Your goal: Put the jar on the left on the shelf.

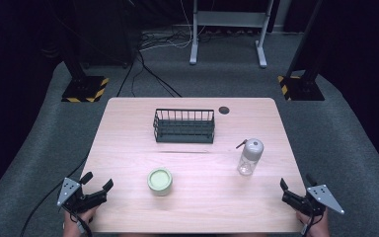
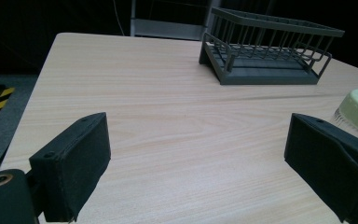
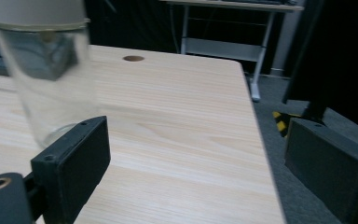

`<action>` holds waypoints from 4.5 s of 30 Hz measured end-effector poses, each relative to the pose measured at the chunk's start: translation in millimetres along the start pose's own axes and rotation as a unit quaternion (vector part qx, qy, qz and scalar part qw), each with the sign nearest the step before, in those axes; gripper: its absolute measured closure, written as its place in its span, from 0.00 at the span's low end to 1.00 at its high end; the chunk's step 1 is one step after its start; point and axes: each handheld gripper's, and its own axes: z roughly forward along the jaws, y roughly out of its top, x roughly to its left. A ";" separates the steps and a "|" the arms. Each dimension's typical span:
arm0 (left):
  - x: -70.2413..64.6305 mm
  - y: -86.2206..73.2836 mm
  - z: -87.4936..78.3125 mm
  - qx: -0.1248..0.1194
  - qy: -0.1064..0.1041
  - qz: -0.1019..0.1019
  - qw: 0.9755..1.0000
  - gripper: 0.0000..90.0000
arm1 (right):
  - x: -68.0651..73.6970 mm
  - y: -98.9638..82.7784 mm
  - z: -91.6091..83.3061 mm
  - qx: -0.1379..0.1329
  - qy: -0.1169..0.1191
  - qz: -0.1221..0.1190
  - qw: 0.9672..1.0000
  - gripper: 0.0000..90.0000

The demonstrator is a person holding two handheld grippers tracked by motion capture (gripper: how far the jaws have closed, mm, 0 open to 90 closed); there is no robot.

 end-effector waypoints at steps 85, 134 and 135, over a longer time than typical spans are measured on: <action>-139.5 6.2 30.7 0.002 -0.059 0.073 0.996 0.05 | 4.9 -2.0 1.2 0.002 0.013 0.004 1.000 0.03; -166.8 -4.1 78.7 0.111 -0.025 0.084 0.990 0.12 | 3.1 -2.5 -1.5 -0.010 0.017 0.013 1.000 0.03; -166.8 -4.1 78.7 0.111 -0.025 0.084 0.990 0.12 | 3.1 -2.4 -1.4 -0.009 0.018 0.013 1.000 0.03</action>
